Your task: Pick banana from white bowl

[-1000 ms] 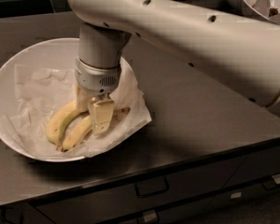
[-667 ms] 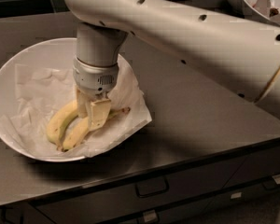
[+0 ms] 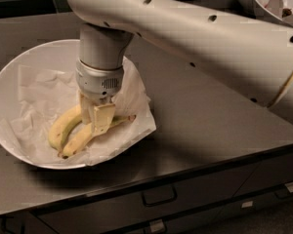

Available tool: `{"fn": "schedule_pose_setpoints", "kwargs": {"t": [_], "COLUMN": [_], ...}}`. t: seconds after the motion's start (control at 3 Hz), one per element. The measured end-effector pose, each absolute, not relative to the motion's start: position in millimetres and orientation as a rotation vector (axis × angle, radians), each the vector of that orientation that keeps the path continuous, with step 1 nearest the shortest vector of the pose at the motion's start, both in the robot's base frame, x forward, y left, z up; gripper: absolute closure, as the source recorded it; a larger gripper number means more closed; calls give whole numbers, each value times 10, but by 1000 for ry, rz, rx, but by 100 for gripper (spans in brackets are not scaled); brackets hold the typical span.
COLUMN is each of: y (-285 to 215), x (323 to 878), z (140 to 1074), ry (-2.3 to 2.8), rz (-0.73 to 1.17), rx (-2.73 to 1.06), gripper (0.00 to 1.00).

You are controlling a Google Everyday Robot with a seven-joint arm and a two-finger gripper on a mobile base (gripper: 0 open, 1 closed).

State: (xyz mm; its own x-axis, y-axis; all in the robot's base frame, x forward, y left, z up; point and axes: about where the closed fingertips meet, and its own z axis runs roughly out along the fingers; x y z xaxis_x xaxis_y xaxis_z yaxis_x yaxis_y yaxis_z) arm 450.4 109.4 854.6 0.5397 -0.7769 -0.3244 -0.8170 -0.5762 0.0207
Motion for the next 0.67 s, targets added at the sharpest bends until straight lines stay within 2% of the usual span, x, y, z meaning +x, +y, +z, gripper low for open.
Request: {"fn": "schedule_pose_setpoints", "kwargs": {"t": [0.33, 0.67], "y": [1096, 943], "x": [4501, 4436], "z": [8575, 8744], "ry": [1367, 1366], "rz": [441, 338], "rx": [-2622, -2524], "gripper": [100, 100]}}
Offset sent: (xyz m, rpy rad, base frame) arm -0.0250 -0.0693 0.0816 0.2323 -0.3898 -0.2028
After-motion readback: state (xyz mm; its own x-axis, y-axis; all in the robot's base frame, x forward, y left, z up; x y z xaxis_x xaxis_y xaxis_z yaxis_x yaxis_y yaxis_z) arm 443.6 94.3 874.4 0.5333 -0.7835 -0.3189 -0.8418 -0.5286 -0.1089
